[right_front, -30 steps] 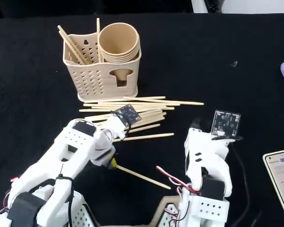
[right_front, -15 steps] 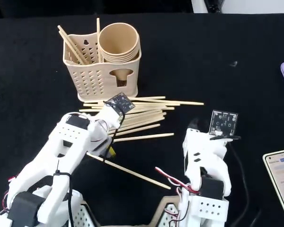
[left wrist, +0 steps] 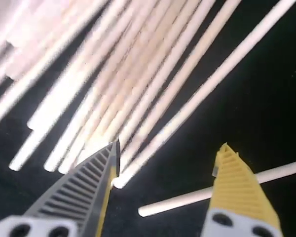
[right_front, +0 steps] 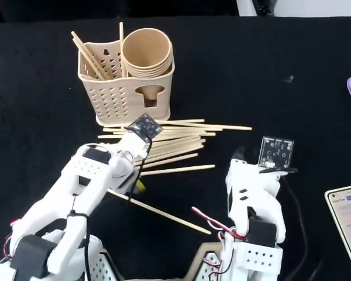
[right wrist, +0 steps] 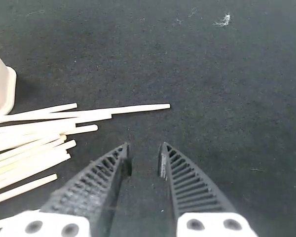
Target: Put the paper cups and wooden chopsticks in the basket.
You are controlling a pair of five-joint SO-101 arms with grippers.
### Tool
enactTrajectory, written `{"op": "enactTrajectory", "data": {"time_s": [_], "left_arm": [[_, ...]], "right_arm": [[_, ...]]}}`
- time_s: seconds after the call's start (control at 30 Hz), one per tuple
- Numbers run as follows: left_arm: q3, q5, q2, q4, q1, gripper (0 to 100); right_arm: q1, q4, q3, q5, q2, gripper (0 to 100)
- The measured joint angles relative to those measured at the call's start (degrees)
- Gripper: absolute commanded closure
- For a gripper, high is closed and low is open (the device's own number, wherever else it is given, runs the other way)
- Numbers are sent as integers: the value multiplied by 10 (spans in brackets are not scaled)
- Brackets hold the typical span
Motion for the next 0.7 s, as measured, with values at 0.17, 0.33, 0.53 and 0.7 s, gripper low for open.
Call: {"op": "enactTrajectory", "data": {"time_s": [0.17, 0.33, 0.53, 0.7], "left_arm": [[-4, 36, 50, -5, 0, 690], [-33, 62, 99, -4, -5, 690], [-48, 32, 93, 41, -4, 690], [-35, -56, 42, 114, -3, 690]], "right_arm": [[0, 0, 5, 0, 0, 898], [0, 0, 5, 0, 0, 897], [0, 0, 5, 0, 0, 897], [0, 0, 5, 0, 0, 897]]}}
